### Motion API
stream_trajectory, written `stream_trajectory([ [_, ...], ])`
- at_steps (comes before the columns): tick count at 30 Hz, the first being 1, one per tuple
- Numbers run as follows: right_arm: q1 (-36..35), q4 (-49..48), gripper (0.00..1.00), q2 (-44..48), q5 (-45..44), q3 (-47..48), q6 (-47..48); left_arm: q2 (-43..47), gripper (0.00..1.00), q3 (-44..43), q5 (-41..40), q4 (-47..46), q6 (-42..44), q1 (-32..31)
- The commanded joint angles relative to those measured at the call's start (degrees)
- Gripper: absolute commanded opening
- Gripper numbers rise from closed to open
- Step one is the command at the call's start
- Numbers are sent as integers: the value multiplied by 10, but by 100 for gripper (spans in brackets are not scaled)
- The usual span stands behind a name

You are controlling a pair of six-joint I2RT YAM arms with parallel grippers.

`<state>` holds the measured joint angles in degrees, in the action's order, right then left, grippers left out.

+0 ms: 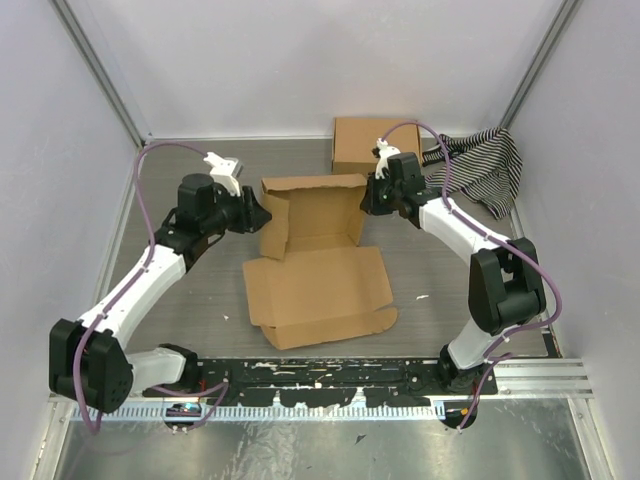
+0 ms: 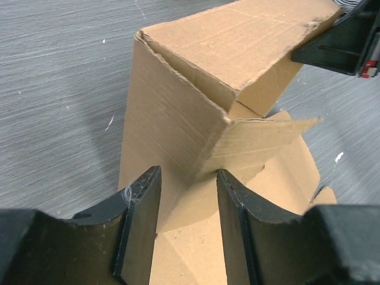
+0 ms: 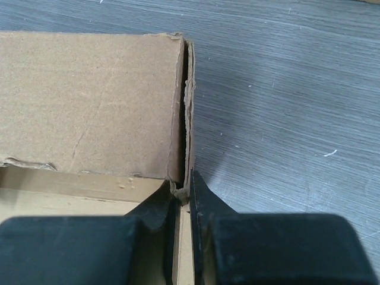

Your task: Fold the paper box

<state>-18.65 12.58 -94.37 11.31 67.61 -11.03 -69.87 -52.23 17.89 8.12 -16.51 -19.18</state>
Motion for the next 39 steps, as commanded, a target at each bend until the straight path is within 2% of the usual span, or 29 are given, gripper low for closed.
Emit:
stream_trajectory([
  [1, -4, -8, 5, 35, 26, 20, -16, -23, 50, 10, -28, -9, 24, -1],
  [5, -7, -2, 5, 42, 30, 21, -11, -64, 49, -18, -31, 1, 29, -1],
  [15, -18, 6, 5, 59, 20, 14, -6, -77, 56, -40, -65, 25, 34, -8],
  [17, -25, 13, 5, 62, 11, 17, -3, -89, 52, -49, -86, 34, 26, -10],
  [19, -31, 19, 5, 66, -4, 18, -3, -101, 44, -63, -110, 50, 23, -12],
  [25, -57, 49, 3, 67, -69, 31, -26, -133, 3, -113, -226, 119, 13, -26],
  [26, -64, 57, 3, 65, -85, 36, -32, -139, 0, -122, -256, 135, 6, -31],
  [32, -88, 120, 2, 39, -186, 76, -89, -197, 0, -200, -482, 290, -14, -81],
  [35, -98, 143, 2, 30, -231, 89, -116, -200, 0, -195, -579, 311, -18, -114],
  [39, -103, 170, 2, 15, -272, 106, -137, -189, 0, -172, -643, 306, -26, -135],
])
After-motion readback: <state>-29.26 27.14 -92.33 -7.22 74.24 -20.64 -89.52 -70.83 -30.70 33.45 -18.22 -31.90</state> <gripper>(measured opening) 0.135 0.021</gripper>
